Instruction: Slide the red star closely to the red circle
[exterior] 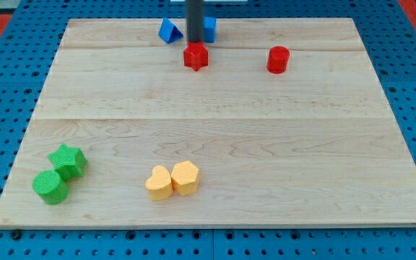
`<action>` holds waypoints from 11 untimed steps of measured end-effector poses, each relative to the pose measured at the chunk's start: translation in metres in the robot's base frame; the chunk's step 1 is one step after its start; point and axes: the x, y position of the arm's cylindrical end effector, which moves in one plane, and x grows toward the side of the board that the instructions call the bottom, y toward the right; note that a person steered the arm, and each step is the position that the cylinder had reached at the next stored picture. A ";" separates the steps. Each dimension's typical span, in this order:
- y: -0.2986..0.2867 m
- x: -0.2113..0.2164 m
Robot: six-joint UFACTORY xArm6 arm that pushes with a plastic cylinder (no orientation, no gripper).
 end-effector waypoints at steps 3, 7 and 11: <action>0.012 0.044; 0.087 0.121; 0.100 0.162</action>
